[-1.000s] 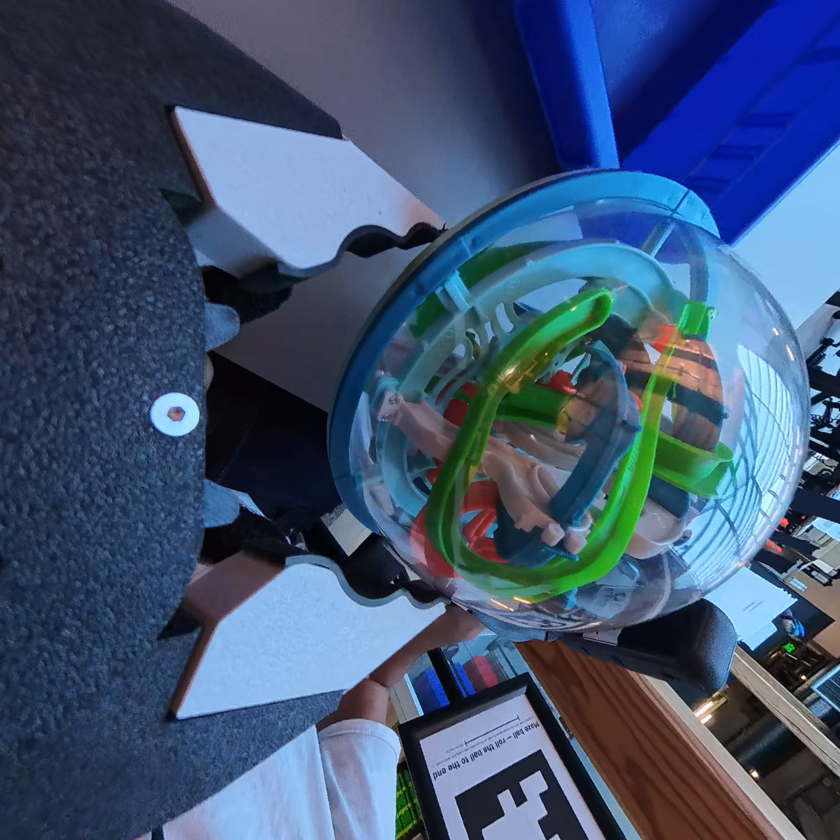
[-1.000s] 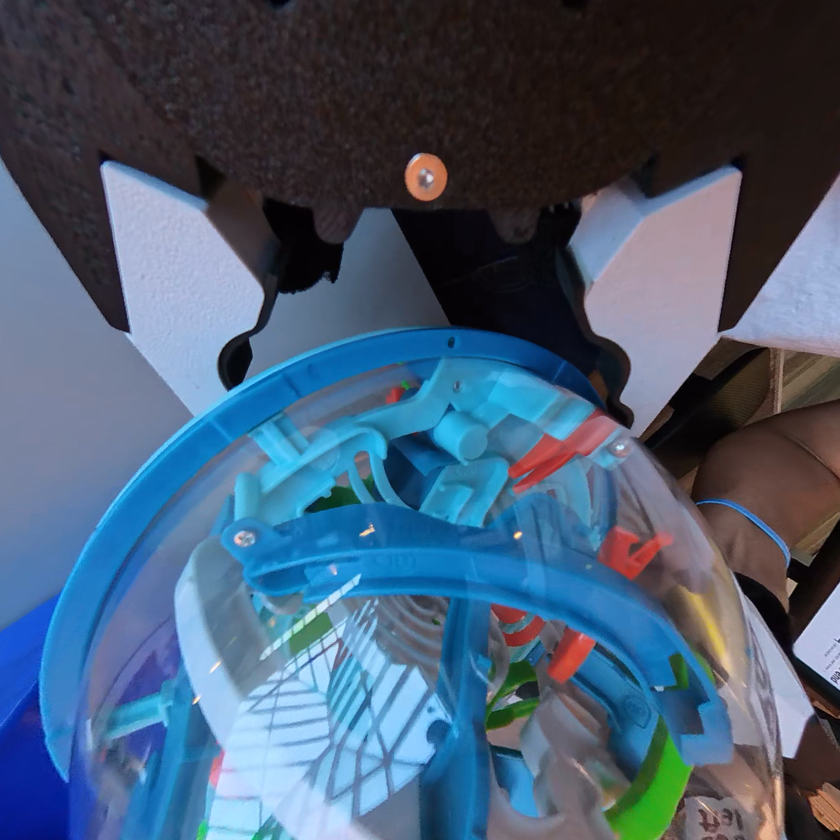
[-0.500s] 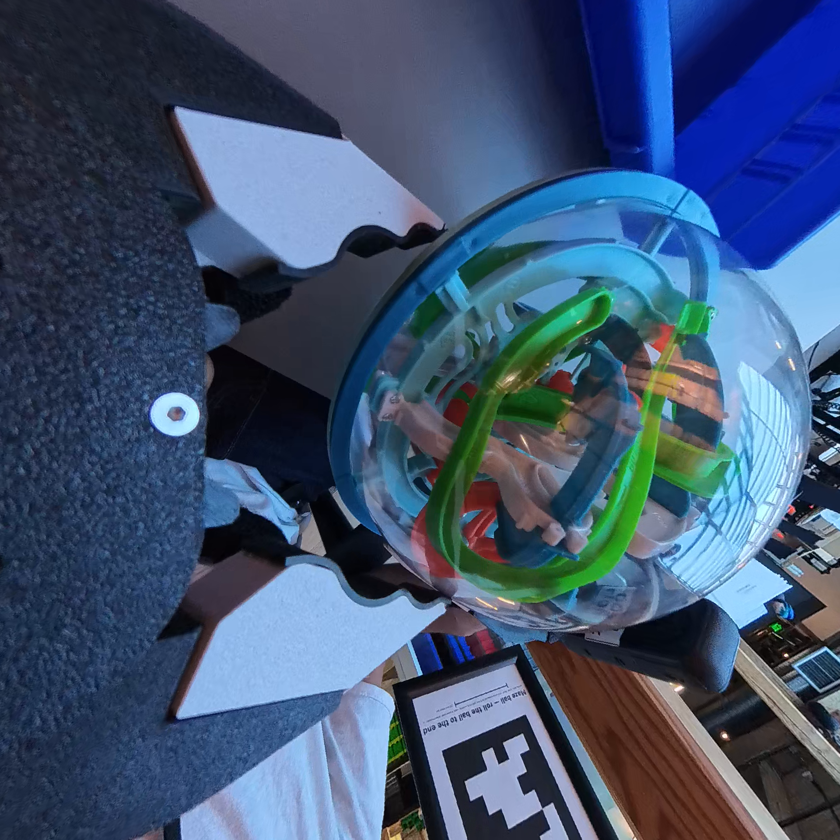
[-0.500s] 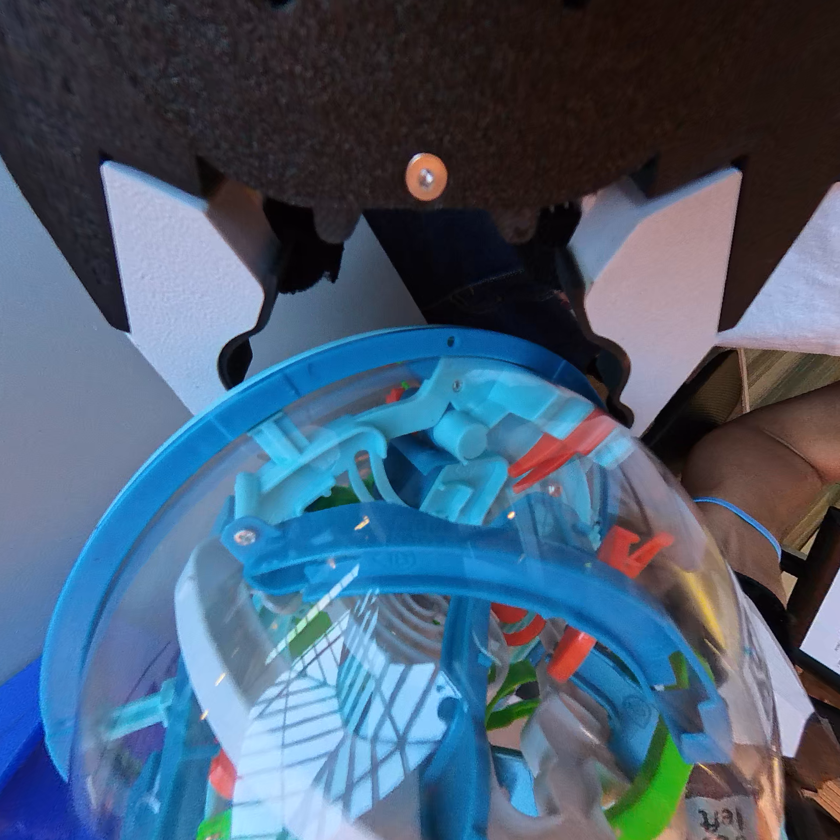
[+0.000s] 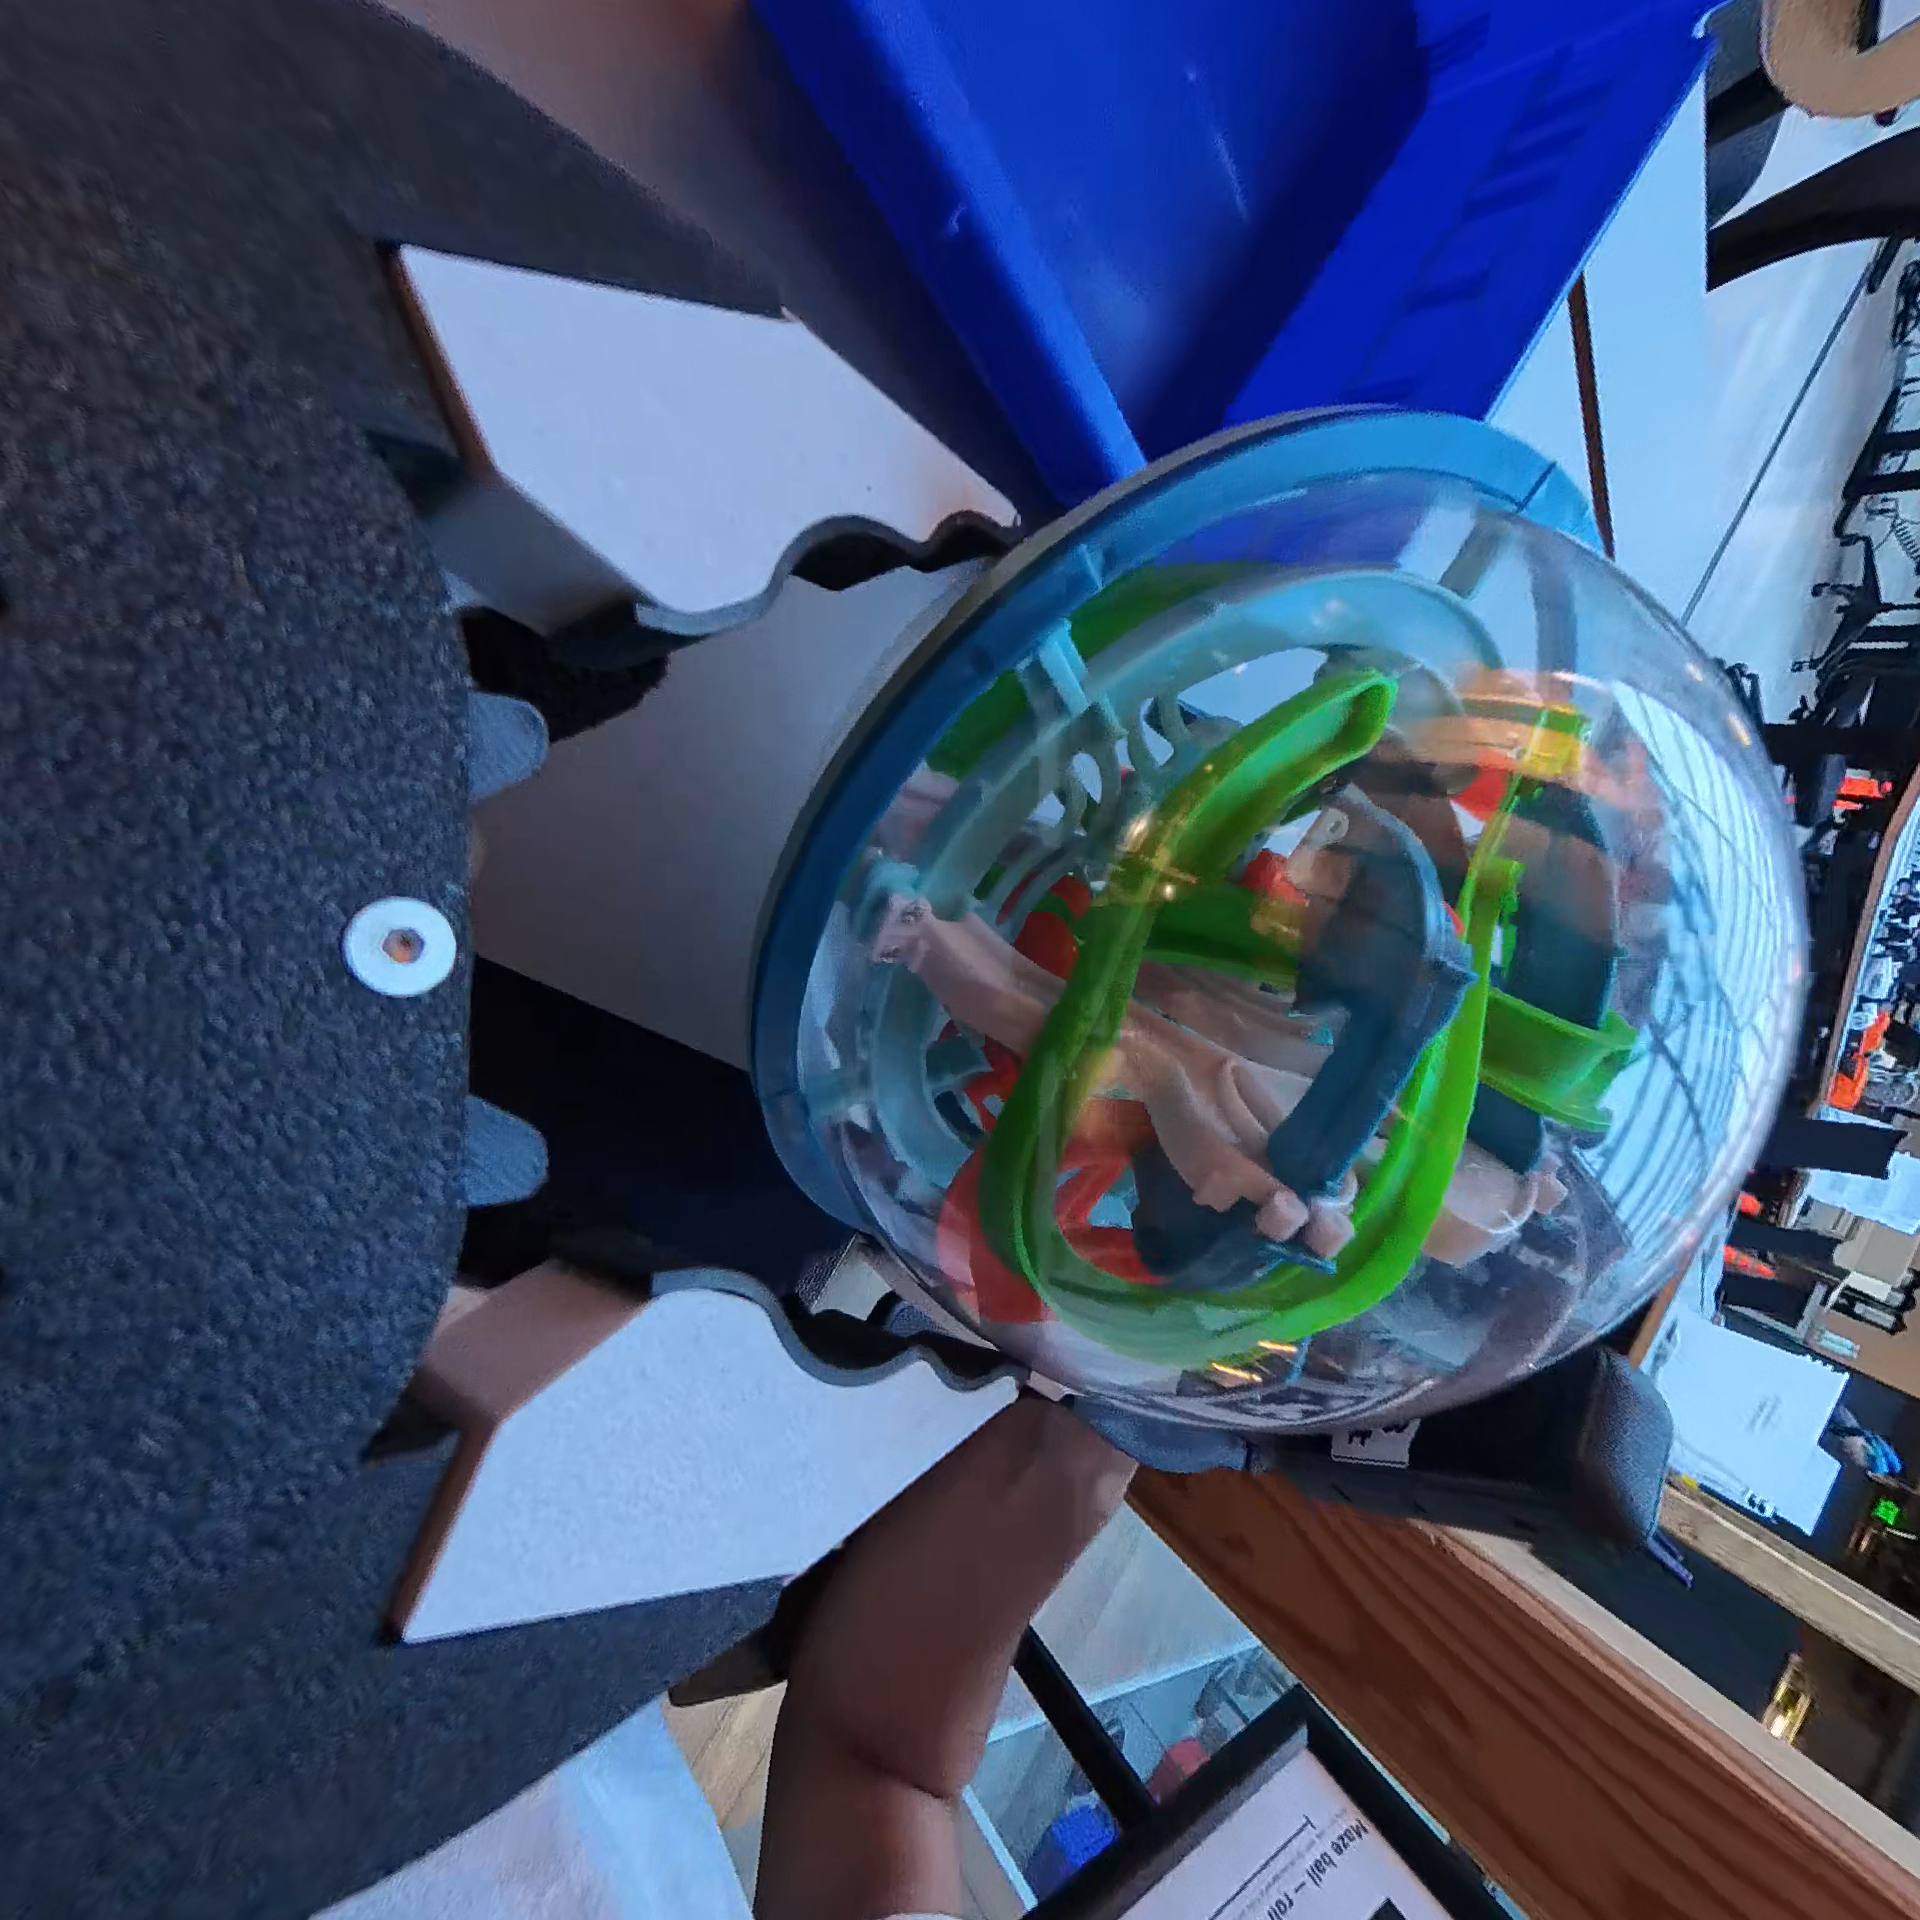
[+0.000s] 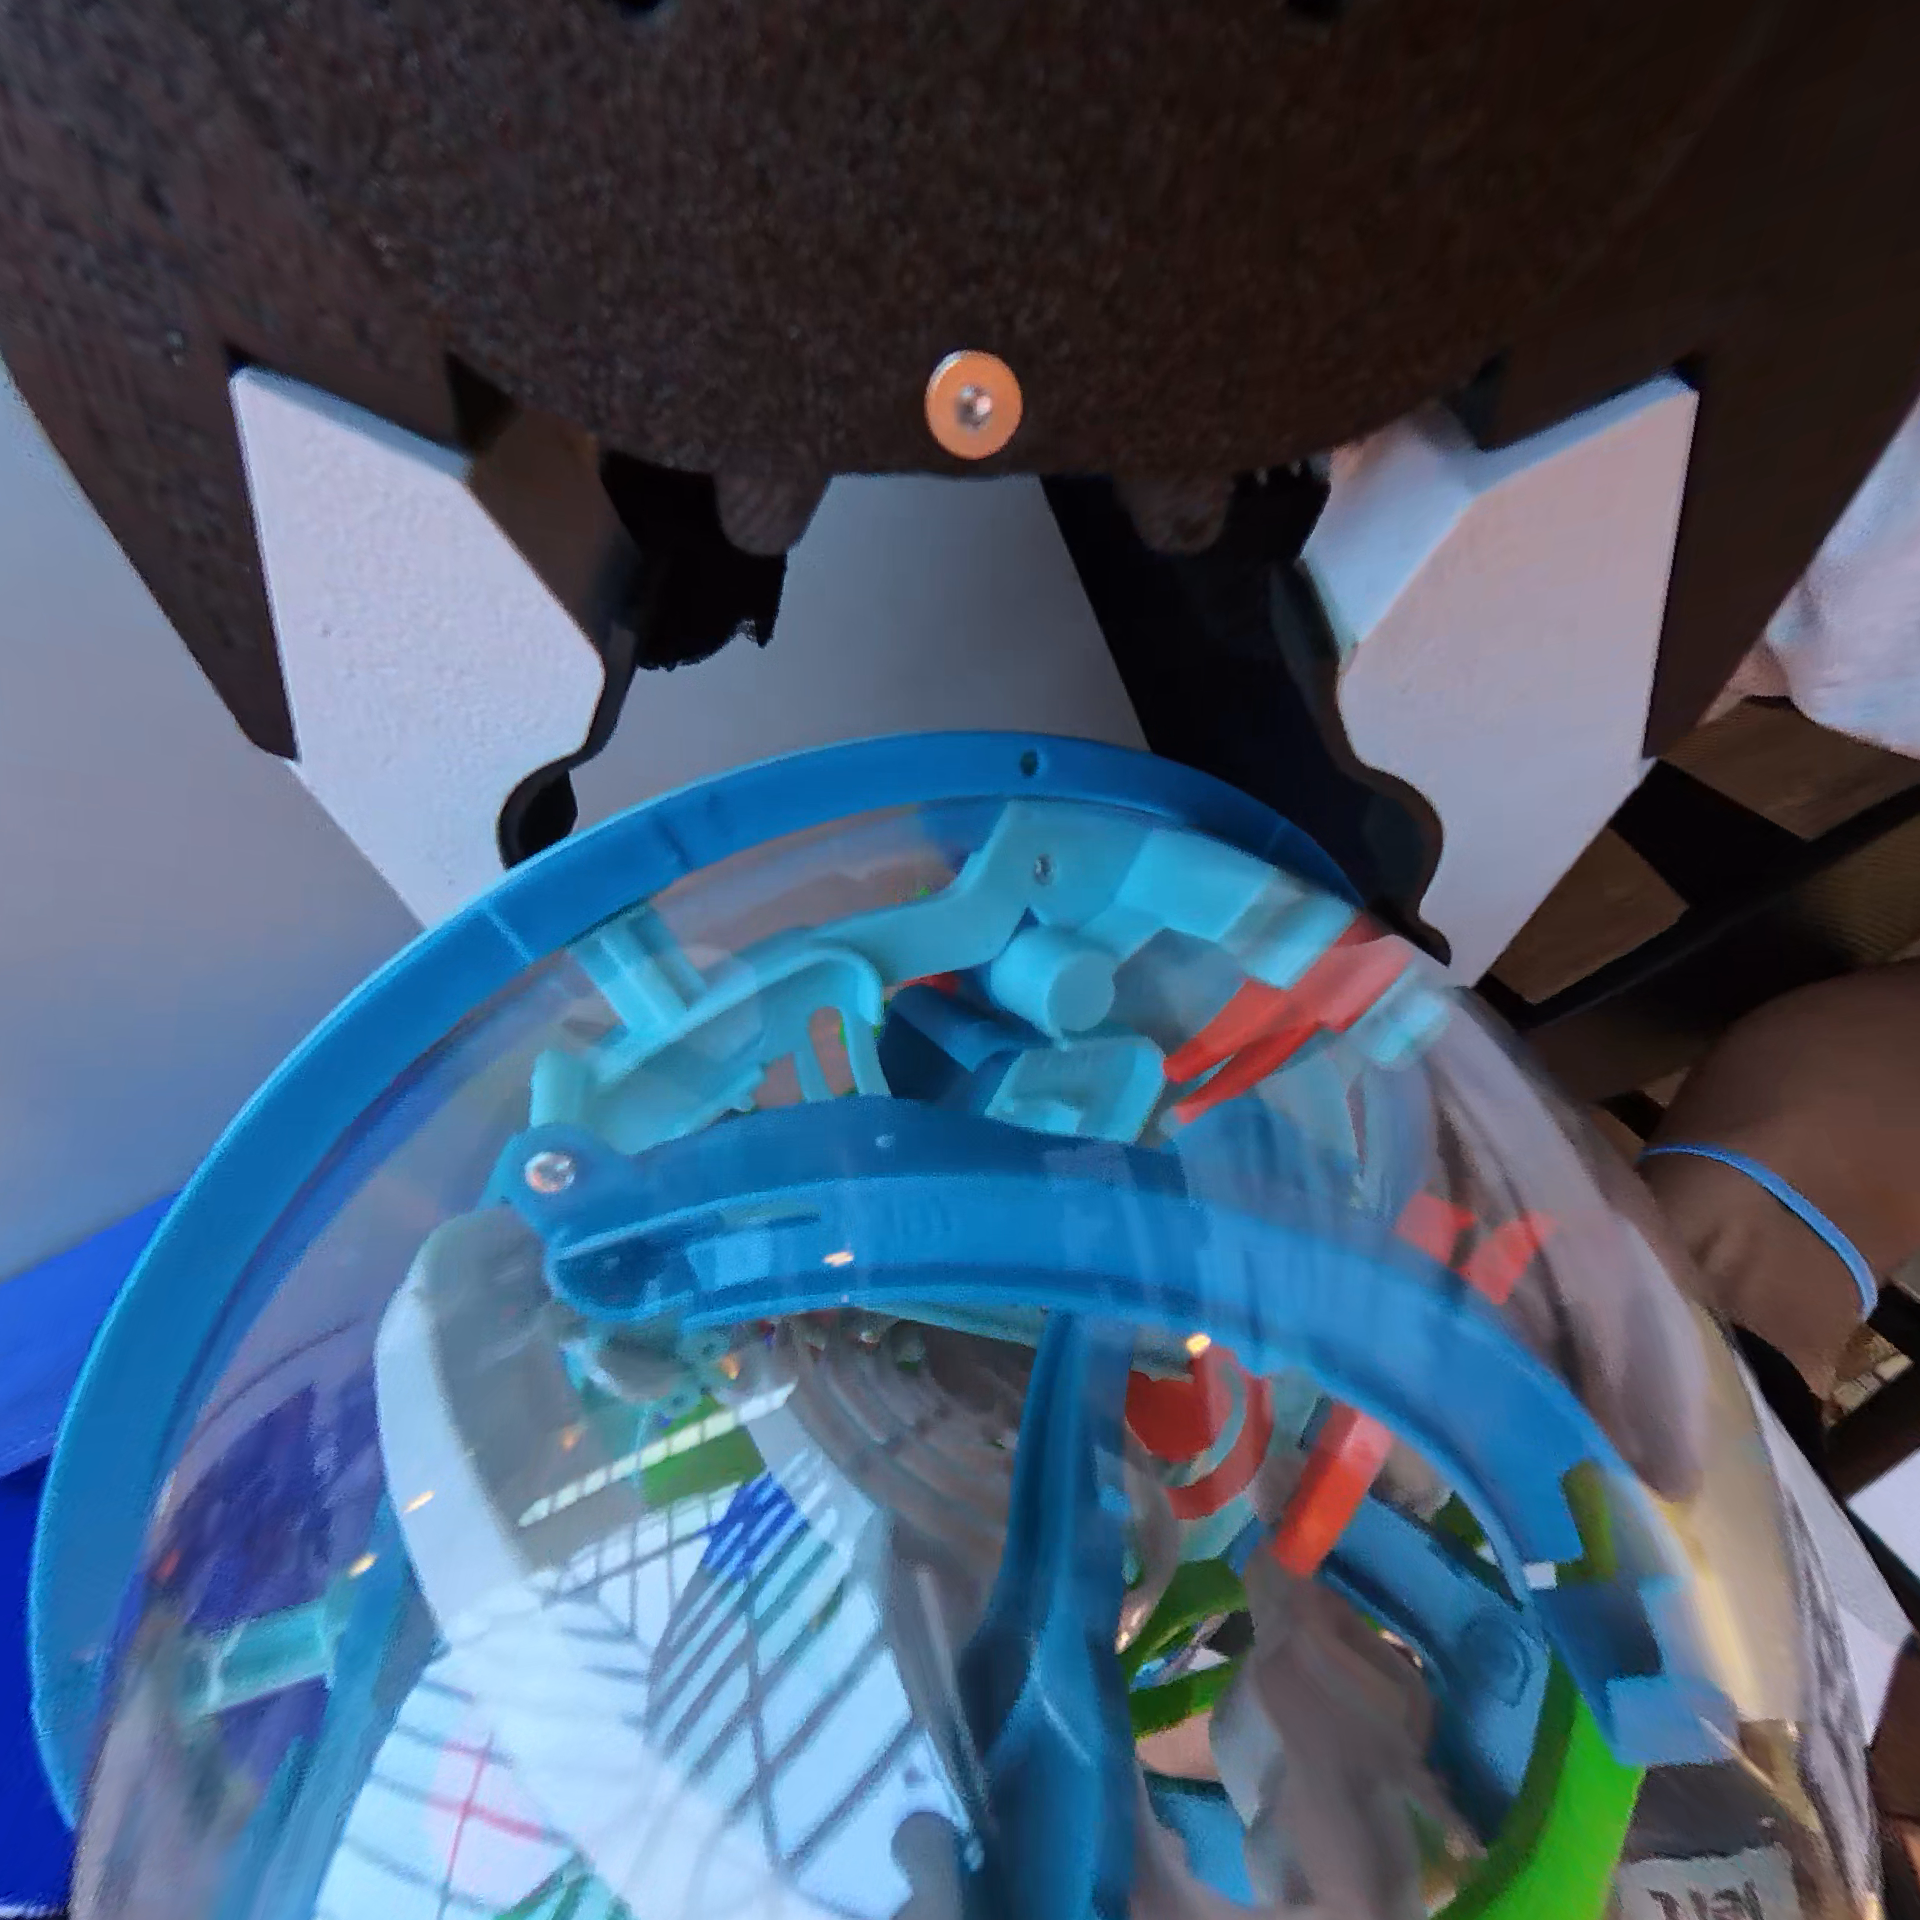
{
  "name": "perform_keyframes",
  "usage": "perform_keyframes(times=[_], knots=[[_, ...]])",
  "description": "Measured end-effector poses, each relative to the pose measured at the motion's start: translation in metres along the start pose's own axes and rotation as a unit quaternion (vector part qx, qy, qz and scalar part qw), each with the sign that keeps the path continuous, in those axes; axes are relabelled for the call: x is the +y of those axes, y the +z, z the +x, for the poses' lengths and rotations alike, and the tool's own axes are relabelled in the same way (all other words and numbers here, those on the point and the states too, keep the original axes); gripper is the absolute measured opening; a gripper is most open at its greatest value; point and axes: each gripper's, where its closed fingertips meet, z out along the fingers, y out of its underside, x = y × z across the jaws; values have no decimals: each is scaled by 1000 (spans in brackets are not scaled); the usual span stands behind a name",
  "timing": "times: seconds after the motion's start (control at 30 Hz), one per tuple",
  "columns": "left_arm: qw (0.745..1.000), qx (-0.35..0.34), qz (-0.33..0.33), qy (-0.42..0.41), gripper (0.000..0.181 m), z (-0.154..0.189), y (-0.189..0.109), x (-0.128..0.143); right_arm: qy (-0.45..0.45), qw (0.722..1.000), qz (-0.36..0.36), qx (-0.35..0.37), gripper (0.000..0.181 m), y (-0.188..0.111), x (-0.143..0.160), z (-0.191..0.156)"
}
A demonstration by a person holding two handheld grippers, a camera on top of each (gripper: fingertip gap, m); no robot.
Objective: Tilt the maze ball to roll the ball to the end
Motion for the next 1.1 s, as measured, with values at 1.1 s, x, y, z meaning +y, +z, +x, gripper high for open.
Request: perform_keyframes(times=[1.1], knots=[[956,-58,40,286,141,43,-25,-36,-166,973,146,61,153,-11,-41,-16]])
